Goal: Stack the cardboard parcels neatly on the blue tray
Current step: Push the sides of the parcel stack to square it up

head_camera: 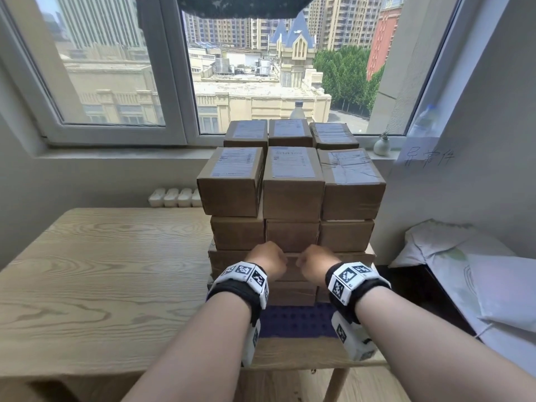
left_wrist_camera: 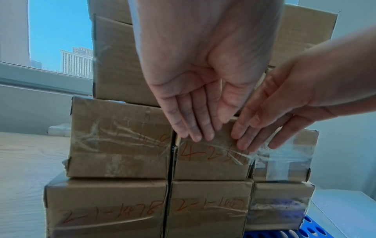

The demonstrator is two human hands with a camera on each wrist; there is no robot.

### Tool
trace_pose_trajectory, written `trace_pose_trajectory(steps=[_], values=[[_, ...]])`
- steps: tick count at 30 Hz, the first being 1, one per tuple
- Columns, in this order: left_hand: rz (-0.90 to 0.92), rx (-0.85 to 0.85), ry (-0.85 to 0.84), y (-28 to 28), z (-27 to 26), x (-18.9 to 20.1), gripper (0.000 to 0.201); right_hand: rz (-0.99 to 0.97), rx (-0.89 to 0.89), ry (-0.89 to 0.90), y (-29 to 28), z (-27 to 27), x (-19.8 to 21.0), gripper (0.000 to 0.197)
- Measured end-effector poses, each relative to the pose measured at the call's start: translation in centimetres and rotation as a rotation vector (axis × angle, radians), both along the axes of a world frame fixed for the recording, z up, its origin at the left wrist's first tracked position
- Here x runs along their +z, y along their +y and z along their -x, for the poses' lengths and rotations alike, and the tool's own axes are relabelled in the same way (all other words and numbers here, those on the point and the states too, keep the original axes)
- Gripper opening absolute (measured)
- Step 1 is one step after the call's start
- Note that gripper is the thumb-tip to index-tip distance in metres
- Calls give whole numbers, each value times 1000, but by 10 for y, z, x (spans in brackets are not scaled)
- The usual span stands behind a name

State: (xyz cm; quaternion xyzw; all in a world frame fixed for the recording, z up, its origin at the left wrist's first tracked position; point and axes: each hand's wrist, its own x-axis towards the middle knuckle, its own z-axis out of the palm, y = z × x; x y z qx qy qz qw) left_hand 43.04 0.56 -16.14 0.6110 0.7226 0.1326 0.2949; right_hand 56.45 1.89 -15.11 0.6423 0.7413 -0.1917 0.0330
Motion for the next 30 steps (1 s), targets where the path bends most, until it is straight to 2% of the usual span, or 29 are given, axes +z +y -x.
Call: trace_pose_trajectory(steps=[4, 6, 10, 13, 19, 23, 26, 30], values=[[-20, -36, -13, -3, 1, 9, 25, 13, 10, 32, -3, -1, 8, 34], [-60, -64, -31, -6, 2, 22, 17, 2, 7, 50, -4, -3, 14, 31], [-207, -60, -85, -14, 8, 70, 26, -97, -24, 177, -8, -8, 45, 25], [-367, -57, -77, -21, 14, 111, 24, -169, -3, 203, -15, -6, 78, 28], [-604, 50, -10, -31, 33, 168, 19, -281, 110, 321, -28, 10, 134, 22], [-734, 200, 31, -29, 51, 185, 21, -515, 174, 305, -31, 27, 167, 23], [-672, 270, 5, -15, 64, 181, 22, -600, 191, 231, -25, 38, 180, 31], [-383, 255, 72, 12, 72, 161, 53, -413, 194, -6, -6, 53, 174, 51]])
